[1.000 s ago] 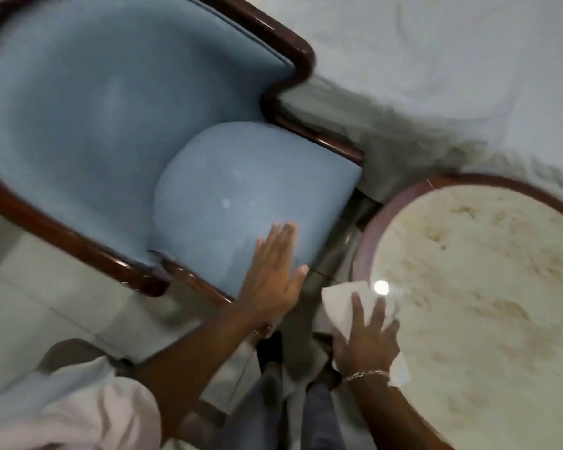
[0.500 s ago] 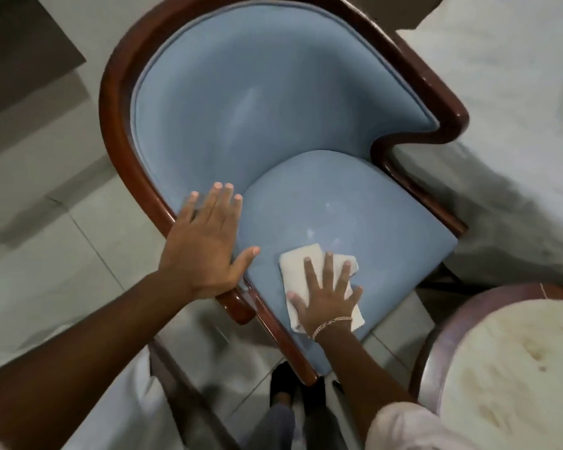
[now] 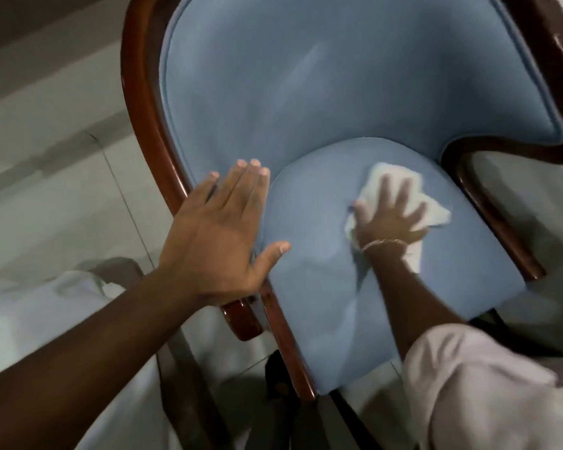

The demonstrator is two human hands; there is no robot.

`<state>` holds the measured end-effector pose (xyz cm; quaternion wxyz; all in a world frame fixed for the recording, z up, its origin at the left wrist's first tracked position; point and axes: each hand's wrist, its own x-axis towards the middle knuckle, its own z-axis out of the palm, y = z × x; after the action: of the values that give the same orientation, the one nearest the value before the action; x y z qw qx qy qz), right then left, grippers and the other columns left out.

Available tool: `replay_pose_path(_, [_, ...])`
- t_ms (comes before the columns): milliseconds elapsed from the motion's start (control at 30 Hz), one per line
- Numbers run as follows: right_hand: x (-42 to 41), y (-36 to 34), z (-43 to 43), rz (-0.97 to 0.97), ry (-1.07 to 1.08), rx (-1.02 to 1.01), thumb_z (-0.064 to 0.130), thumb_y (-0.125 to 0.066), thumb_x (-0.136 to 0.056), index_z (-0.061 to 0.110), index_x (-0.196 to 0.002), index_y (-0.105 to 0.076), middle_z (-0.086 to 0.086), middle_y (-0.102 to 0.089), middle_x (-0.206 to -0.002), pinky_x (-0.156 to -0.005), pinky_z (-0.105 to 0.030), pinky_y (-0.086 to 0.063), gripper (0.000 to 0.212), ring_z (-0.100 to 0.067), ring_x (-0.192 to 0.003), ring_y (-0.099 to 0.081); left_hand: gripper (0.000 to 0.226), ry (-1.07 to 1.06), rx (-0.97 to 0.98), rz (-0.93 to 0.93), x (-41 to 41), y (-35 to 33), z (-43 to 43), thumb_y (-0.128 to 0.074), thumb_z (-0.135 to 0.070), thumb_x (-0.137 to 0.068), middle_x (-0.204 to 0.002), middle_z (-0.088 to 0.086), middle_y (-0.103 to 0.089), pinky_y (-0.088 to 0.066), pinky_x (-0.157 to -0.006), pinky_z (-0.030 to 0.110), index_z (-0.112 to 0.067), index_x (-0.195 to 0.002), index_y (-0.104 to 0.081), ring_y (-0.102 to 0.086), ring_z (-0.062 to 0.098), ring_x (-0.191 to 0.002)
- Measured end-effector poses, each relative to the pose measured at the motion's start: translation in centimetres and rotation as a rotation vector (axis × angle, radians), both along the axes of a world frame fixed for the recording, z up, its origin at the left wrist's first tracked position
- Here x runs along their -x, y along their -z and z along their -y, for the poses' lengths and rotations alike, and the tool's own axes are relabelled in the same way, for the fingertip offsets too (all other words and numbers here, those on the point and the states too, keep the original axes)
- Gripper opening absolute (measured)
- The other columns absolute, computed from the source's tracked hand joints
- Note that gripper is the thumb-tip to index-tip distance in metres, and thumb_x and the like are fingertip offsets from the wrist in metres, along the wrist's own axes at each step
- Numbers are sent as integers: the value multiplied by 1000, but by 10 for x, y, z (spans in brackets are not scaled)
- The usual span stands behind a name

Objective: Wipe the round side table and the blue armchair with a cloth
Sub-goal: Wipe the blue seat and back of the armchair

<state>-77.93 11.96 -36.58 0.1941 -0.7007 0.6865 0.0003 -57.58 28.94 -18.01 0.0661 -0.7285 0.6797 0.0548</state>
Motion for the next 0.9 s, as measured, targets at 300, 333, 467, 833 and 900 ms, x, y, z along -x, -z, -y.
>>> replay_pose_path(300, [44,5,-43,-22,-144,144,51,-46,-89,38,-148,-34,0,-29,-161,-107,-62,-31,61,-43,-144,-28,87,-41,14,26,4,0,-2,-30,-62,-94,-167,17,-24,-19,-126,48,-3,-157,-22,-19,31,-156])
replay_pose_path(333, [28,4,-17,10,5,85,52,-42,-92,39,-150,-27,1,-21,-164,-110,-65,-25,61,-44,-146,-20,86,-41,30,30,3,2,-2,-31,-61,-94,-167,17,-25,-19,-126,49,-3,-157,-23,-19,31,-156])
replay_pose_path(467, [-61,9,14,34,-193,80,54,-37,-94,40,-153,-10,3,-3,-166,-115,-64,-12,67,-42,-150,-1,87,-70,37,28,3,6,-2,-35,-60,-92,-166,16,-25,-20,-125,50,-5,-157,-22,-20,30,-155])
replay_pose_path(833, [79,-1,42,77,192,117,49,-36,-90,36,-152,-21,1,-15,-165,-112,-60,-29,66,-37,-146,-24,82,-59,9,29,4,2,1,-26,-57,-95,-160,24,-36,-27,-120,58,2,-153,-31,-33,38,-150])
replay_pose_path(900, [98,-6,25,73,229,145,50,-35,-91,31,-154,-18,-1,-16,-165,-115,-57,-27,68,-37,-146,-24,82,-52,13,13,3,-3,4,-29,-55,-95,-159,25,-36,-28,-120,58,4,-152,-32,-33,39,-149])
